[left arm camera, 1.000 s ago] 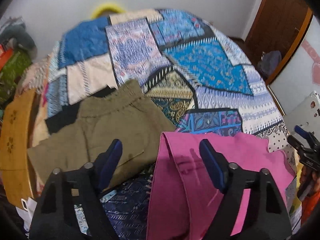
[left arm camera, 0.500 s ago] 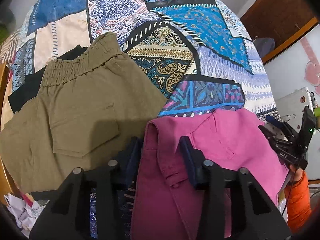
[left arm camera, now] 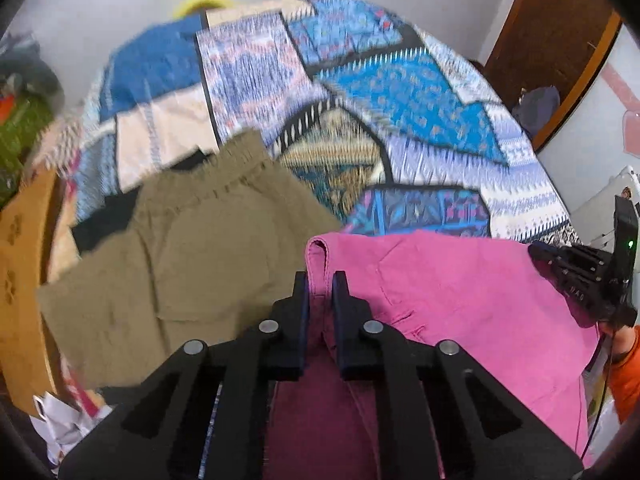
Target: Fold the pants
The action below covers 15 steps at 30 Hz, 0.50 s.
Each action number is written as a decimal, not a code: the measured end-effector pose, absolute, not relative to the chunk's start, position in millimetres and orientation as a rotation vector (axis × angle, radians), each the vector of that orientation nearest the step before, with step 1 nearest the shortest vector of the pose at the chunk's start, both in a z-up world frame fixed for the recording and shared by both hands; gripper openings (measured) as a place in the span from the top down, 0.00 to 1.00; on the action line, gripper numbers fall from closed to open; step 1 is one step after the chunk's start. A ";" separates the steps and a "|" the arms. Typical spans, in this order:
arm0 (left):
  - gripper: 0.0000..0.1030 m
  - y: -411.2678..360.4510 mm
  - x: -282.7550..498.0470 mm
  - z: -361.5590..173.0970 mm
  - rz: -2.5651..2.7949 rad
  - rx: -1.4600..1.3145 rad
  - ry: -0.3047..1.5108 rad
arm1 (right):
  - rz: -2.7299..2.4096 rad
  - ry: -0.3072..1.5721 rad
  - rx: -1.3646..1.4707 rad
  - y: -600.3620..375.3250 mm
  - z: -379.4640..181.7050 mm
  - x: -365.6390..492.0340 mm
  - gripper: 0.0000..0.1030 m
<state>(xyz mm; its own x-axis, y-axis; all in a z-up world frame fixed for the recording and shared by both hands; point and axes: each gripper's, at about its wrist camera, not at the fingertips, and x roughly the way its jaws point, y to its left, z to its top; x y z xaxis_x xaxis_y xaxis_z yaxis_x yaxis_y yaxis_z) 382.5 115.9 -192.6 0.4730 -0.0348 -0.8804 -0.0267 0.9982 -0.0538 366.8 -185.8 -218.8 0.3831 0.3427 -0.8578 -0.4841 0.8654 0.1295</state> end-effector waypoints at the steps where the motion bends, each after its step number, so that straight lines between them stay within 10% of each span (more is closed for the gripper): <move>1: 0.90 116.3 381.5 -187.4 -0.010 -0.061 1.065 | 0.527 1.034 -0.142 -187.2 -212.5 370.1 0.95; 15: 0.90 137.9 409.5 -120.0 0.003 -0.132 0.924 | 0.501 0.739 -0.066 -178.2 -103.1 404.1 0.95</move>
<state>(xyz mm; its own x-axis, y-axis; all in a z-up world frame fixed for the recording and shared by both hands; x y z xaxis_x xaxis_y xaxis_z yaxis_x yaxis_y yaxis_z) 409.5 137.9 -120.0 0.6031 -0.0535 -0.7959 -0.0595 0.9919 -0.1118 404.1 -178.2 -103.1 0.6270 0.4139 -0.6600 -0.4595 0.8806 0.1157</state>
